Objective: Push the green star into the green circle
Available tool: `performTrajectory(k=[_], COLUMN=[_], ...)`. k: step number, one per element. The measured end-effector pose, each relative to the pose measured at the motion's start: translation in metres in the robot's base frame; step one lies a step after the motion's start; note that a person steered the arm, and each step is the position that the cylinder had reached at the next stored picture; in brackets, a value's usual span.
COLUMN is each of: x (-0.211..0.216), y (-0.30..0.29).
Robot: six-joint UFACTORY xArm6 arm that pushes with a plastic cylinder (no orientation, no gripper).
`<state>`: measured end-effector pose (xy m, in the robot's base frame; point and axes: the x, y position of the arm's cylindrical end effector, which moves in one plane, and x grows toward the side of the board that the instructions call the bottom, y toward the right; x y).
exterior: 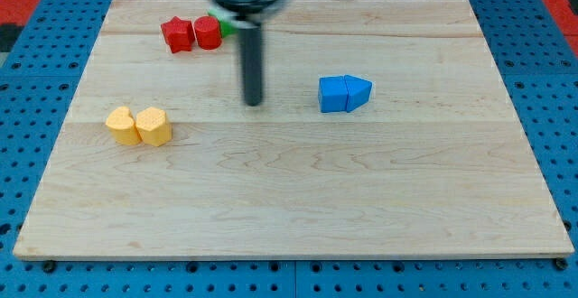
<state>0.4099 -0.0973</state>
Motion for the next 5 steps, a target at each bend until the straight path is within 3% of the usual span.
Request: performTrajectory(k=[1,2,4,5], x=[-0.001,-0.040,-0.155,-0.181], y=[-0.120,-0.160,-0.162,-0.145])
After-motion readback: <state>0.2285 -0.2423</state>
